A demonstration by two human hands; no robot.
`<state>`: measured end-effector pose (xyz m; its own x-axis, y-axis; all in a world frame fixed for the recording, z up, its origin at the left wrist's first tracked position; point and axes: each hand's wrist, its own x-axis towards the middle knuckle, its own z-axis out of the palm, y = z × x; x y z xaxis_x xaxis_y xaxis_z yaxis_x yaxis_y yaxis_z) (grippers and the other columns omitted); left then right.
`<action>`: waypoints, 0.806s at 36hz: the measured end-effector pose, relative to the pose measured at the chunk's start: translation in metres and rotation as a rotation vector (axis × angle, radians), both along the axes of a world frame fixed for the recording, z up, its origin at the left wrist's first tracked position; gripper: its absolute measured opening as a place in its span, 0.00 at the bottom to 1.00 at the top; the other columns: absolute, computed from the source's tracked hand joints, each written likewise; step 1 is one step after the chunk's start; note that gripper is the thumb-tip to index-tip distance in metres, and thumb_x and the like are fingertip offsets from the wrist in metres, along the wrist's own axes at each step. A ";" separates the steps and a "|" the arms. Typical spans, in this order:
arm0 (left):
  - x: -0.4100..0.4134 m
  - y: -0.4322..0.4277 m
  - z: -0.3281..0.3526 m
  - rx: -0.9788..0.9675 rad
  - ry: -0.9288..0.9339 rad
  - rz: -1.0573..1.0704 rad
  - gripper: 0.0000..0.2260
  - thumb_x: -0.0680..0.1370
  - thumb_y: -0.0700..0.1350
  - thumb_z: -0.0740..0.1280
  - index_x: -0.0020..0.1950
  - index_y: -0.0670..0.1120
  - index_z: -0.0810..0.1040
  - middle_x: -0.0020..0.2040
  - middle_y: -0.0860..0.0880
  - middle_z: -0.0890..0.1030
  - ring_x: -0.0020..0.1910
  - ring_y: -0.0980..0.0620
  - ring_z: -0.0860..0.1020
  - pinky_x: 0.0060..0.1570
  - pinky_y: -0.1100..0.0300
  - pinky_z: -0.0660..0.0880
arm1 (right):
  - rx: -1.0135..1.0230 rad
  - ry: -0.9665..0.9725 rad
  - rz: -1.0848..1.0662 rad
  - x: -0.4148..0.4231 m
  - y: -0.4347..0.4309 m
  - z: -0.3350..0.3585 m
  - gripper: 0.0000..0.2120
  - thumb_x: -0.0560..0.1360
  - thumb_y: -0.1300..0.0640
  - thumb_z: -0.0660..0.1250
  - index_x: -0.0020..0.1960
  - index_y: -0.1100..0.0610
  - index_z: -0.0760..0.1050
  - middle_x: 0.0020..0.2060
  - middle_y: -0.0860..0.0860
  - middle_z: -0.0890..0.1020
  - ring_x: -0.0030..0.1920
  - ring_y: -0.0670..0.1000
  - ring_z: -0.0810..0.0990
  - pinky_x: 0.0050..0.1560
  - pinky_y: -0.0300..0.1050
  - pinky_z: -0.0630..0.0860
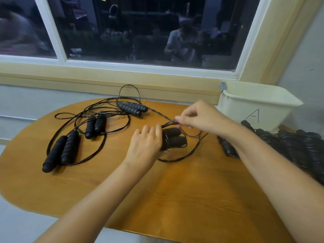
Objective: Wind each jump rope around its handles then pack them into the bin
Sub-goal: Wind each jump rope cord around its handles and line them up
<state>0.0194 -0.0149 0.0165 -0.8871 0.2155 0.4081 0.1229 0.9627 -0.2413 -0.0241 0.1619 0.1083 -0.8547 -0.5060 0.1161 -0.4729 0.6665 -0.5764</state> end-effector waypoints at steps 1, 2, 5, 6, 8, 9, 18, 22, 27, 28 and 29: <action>-0.001 -0.002 0.001 0.022 0.005 0.039 0.38 0.77 0.65 0.62 0.77 0.40 0.58 0.65 0.45 0.75 0.64 0.46 0.73 0.59 0.55 0.71 | 0.043 0.065 -0.008 0.009 0.000 -0.007 0.13 0.79 0.47 0.66 0.39 0.49 0.83 0.25 0.42 0.77 0.31 0.47 0.74 0.40 0.46 0.75; -0.001 -0.003 0.002 0.054 0.006 0.066 0.37 0.77 0.66 0.62 0.76 0.41 0.60 0.64 0.46 0.76 0.63 0.46 0.74 0.58 0.55 0.72 | 0.077 0.132 -0.020 0.018 0.002 -0.014 0.14 0.80 0.47 0.65 0.39 0.49 0.83 0.26 0.43 0.79 0.31 0.47 0.75 0.39 0.46 0.75; -0.005 -0.009 0.001 0.129 0.032 0.093 0.35 0.75 0.69 0.60 0.72 0.44 0.63 0.61 0.47 0.76 0.60 0.48 0.74 0.53 0.57 0.73 | 0.082 0.221 -0.055 0.038 0.014 -0.036 0.13 0.80 0.46 0.63 0.42 0.45 0.82 0.29 0.43 0.80 0.33 0.42 0.78 0.39 0.37 0.73; -0.006 -0.011 0.001 0.175 0.031 0.101 0.36 0.74 0.70 0.60 0.71 0.45 0.64 0.61 0.48 0.76 0.60 0.48 0.74 0.52 0.57 0.73 | 0.061 0.223 -0.065 0.044 0.017 -0.044 0.12 0.80 0.45 0.62 0.42 0.43 0.81 0.29 0.41 0.79 0.34 0.40 0.78 0.41 0.32 0.70; -0.009 -0.017 0.001 0.278 0.025 0.120 0.40 0.70 0.74 0.57 0.71 0.46 0.66 0.59 0.48 0.77 0.58 0.48 0.75 0.47 0.58 0.71 | 0.032 0.243 -0.076 0.052 0.023 -0.059 0.12 0.78 0.43 0.59 0.47 0.40 0.82 0.29 0.37 0.79 0.34 0.38 0.78 0.45 0.31 0.70; -0.009 -0.019 0.001 0.338 0.021 0.118 0.42 0.68 0.75 0.55 0.70 0.46 0.67 0.58 0.48 0.77 0.57 0.48 0.75 0.45 0.59 0.70 | 0.022 0.261 -0.076 0.056 0.024 -0.068 0.14 0.77 0.43 0.58 0.49 0.41 0.83 0.30 0.36 0.79 0.35 0.37 0.78 0.46 0.33 0.72; 0.003 -0.010 0.006 0.921 -0.075 -0.148 0.44 0.59 0.71 0.64 0.67 0.45 0.74 0.55 0.57 0.77 0.54 0.58 0.75 0.42 0.73 0.66 | -0.018 0.615 -0.040 0.054 0.019 -0.122 0.16 0.78 0.47 0.59 0.49 0.50 0.85 0.32 0.40 0.80 0.34 0.42 0.75 0.34 0.36 0.71; 0.009 -0.001 0.007 0.966 -0.078 -0.189 0.45 0.56 0.72 0.67 0.65 0.46 0.74 0.52 0.60 0.75 0.51 0.61 0.74 0.43 0.77 0.67 | 0.018 0.732 -0.018 0.049 0.011 -0.131 0.14 0.78 0.50 0.61 0.48 0.53 0.85 0.35 0.45 0.82 0.34 0.47 0.76 0.31 0.43 0.75; 0.007 -0.002 0.005 0.983 0.008 -0.157 0.38 0.62 0.73 0.69 0.63 0.50 0.75 0.48 0.63 0.76 0.48 0.63 0.76 0.45 0.74 0.71 | 0.040 0.887 -0.044 0.047 0.008 -0.137 0.11 0.79 0.53 0.64 0.49 0.57 0.84 0.36 0.47 0.82 0.36 0.48 0.78 0.32 0.43 0.75; 0.007 -0.004 0.005 0.997 0.020 -0.153 0.35 0.64 0.70 0.70 0.64 0.50 0.75 0.48 0.63 0.77 0.48 0.63 0.77 0.45 0.74 0.71 | 0.056 0.901 -0.051 0.044 0.012 -0.137 0.12 0.79 0.52 0.64 0.48 0.57 0.83 0.37 0.47 0.82 0.36 0.48 0.78 0.32 0.42 0.75; 0.005 -0.007 0.004 1.010 0.029 -0.148 0.33 0.65 0.67 0.72 0.64 0.50 0.75 0.49 0.62 0.77 0.49 0.62 0.77 0.45 0.74 0.71 | 0.072 0.904 -0.055 0.042 0.016 -0.137 0.13 0.79 0.51 0.63 0.47 0.57 0.83 0.37 0.47 0.82 0.37 0.48 0.79 0.33 0.41 0.74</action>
